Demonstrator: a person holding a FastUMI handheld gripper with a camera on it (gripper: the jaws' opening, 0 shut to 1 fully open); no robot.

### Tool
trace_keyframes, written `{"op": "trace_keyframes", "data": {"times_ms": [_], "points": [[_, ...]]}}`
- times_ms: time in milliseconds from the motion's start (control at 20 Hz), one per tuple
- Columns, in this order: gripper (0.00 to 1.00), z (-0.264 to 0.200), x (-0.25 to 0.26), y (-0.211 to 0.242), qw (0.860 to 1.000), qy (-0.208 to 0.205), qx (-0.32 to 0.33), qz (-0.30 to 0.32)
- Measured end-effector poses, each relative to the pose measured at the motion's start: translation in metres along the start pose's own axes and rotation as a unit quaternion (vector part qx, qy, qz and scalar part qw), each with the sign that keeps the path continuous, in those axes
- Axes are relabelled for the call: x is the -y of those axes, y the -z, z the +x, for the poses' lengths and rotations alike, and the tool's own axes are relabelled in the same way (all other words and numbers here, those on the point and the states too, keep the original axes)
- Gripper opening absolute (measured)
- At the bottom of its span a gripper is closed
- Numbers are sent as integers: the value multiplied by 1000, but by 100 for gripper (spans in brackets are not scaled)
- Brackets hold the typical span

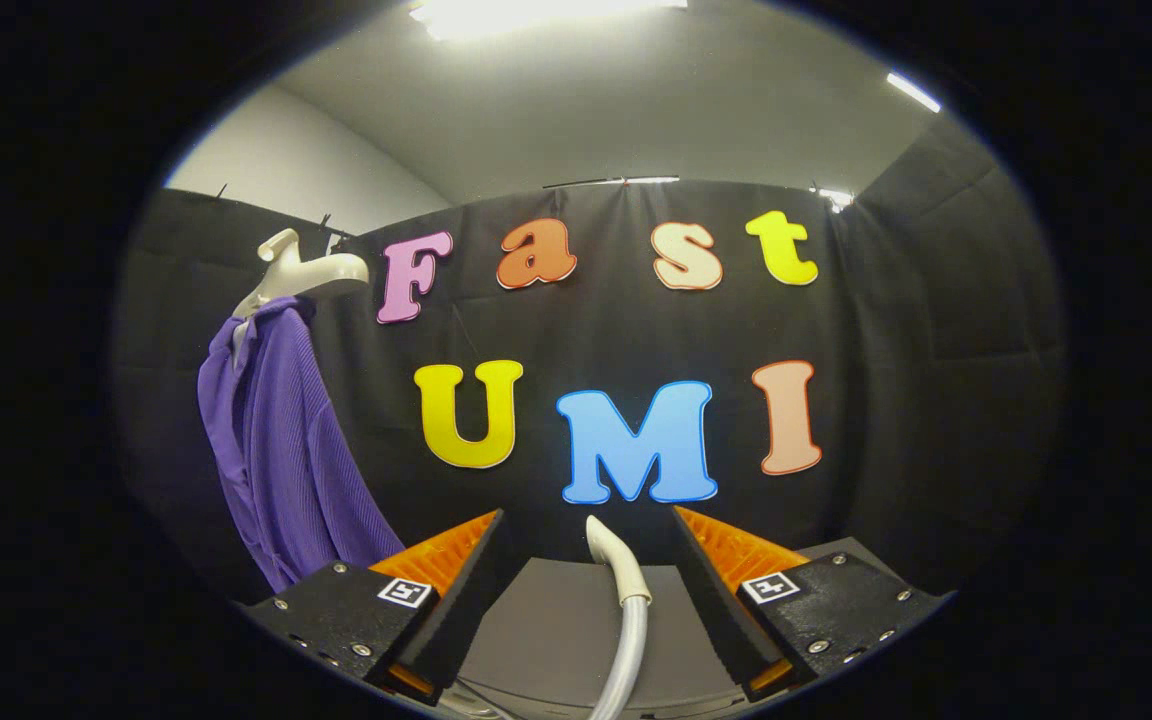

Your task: Iron the clothes twice with a garment steamer, once on the left side and once on the right side.

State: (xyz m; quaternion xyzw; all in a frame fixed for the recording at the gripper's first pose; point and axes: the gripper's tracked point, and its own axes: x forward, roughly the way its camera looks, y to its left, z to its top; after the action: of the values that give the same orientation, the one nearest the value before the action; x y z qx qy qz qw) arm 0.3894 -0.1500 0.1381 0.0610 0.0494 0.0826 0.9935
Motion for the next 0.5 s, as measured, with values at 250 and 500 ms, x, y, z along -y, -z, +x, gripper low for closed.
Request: {"op": "trace_keyframes", "data": {"times_ms": [250,500], "points": [[96,59,23,19,998,-21,-46,40],[95,109,35,54,990,-39,-103,88]]}}
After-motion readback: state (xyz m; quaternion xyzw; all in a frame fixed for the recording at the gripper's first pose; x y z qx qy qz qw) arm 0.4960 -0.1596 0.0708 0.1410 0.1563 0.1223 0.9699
